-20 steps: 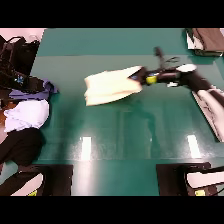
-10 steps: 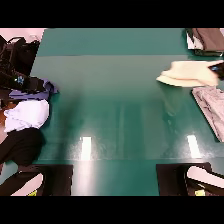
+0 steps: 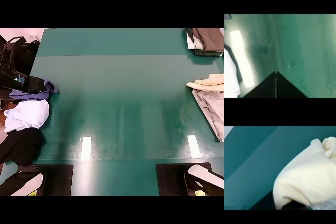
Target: Fold the shirts.
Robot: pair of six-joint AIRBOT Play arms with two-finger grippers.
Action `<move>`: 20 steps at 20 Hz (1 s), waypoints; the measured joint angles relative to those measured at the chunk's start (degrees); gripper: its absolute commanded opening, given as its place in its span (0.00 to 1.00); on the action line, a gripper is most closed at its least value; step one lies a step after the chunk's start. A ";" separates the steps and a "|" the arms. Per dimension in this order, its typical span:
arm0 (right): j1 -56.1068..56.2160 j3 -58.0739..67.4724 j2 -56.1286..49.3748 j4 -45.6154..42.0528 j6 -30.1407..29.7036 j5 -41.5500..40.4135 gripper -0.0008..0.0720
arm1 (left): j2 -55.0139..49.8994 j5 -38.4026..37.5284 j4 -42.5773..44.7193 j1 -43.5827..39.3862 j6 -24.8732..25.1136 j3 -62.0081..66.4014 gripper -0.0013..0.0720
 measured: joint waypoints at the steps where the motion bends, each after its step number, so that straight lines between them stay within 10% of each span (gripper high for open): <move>1: -0.52 0.00 1.05 0.00 0.28 0.22 0.03 | 0.00 0.00 -0.02 0.00 0.00 0.00 0.05; 7: -2.01 0.00 6.86 -2.64 2.62 2.23 0.03 | 0.00 0.07 -0.11 0.02 0.72 0.00 0.05; 16: -2.19 0.00 8.98 -33.64 12.94 11.37 0.06 | 0.00 -0.02 -0.11 0.00 1.90 0.00 0.05; 18: -2.19 0.00 9.05 -40.06 15.10 13.35 0.82 | 0.00 -0.04 -0.11 0.00 2.05 0.00 0.05; 20: -2.23 0.00 9.07 -45.68 16.33 14.78 1.00 | 0.00 -0.07 -0.11 0.00 2.29 0.00 0.05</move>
